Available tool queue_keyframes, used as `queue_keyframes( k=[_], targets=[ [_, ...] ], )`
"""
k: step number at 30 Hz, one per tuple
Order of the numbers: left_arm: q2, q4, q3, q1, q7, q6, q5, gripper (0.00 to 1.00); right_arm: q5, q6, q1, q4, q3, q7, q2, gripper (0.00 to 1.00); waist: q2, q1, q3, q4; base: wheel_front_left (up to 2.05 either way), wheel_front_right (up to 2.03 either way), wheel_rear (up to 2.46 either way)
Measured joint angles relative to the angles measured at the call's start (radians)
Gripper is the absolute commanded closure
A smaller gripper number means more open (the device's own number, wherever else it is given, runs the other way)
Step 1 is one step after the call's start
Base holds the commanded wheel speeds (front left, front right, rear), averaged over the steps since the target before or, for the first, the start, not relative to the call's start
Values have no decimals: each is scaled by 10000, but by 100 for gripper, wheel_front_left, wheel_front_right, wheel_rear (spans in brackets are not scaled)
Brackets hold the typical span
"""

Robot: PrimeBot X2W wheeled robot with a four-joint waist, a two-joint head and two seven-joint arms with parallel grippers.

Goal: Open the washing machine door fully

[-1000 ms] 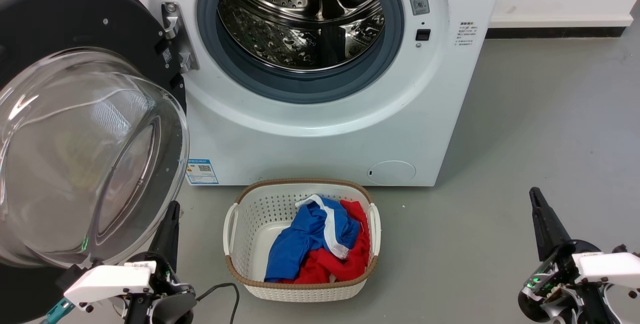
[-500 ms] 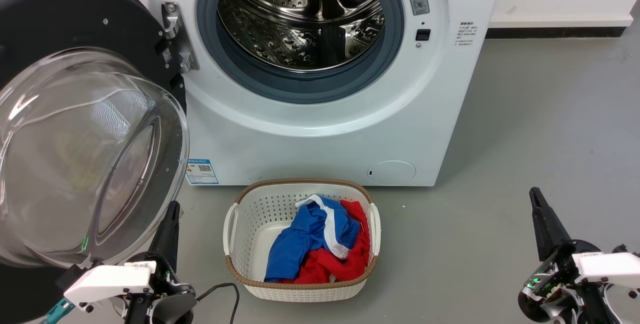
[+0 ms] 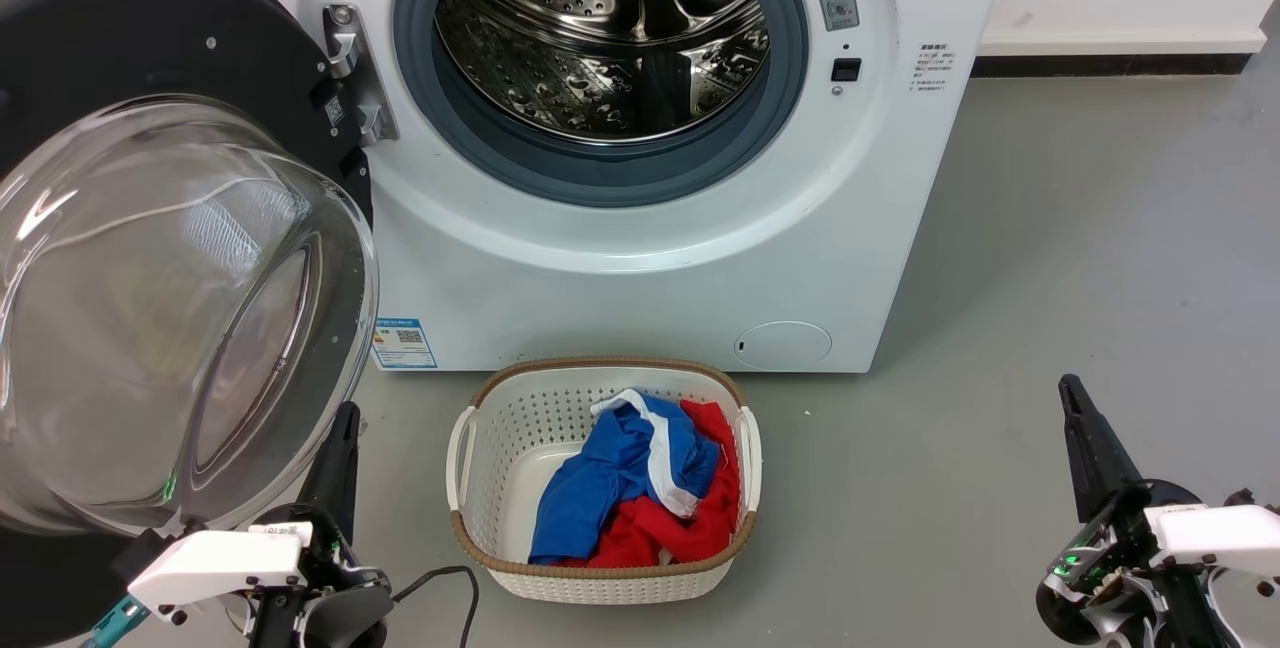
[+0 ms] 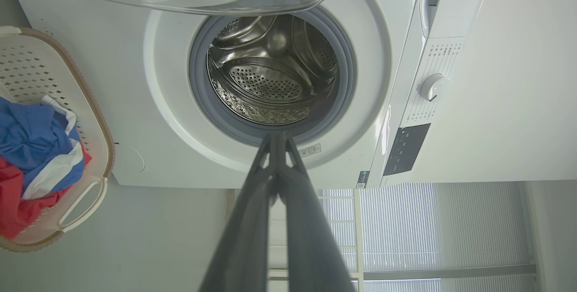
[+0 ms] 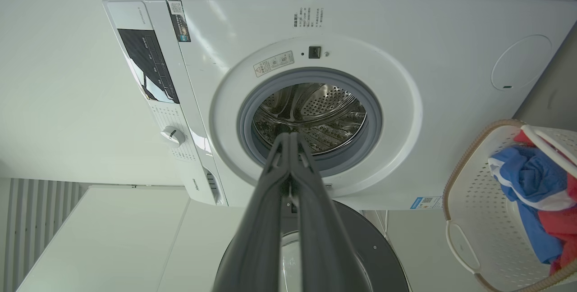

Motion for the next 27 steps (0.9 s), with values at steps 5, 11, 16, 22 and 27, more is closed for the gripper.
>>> queue_keyframes(
  k=[5,11,16,22,27],
  targets=[
    [0,0,0,0,0,0,0,100,0,0,0,0,0,0,0,100,0,0,0,0,0,0,0],
    [0,0,0,0,0,0,0,100,0,0,0,0,0,0,0,100,0,0,0,0,0,0,0],
    [0,0,0,0,0,0,0,100,0,0,0,0,0,0,0,100,0,0,0,0,0,0,0],
    [0,0,0,0,0,0,0,100,0,0,0,0,0,0,0,100,0,0,0,0,0,0,0],
    [0,0,0,0,0,0,0,100,2,0,0,0,0,0,0,100,0,0,0,0,0,0,0]
  ],
)
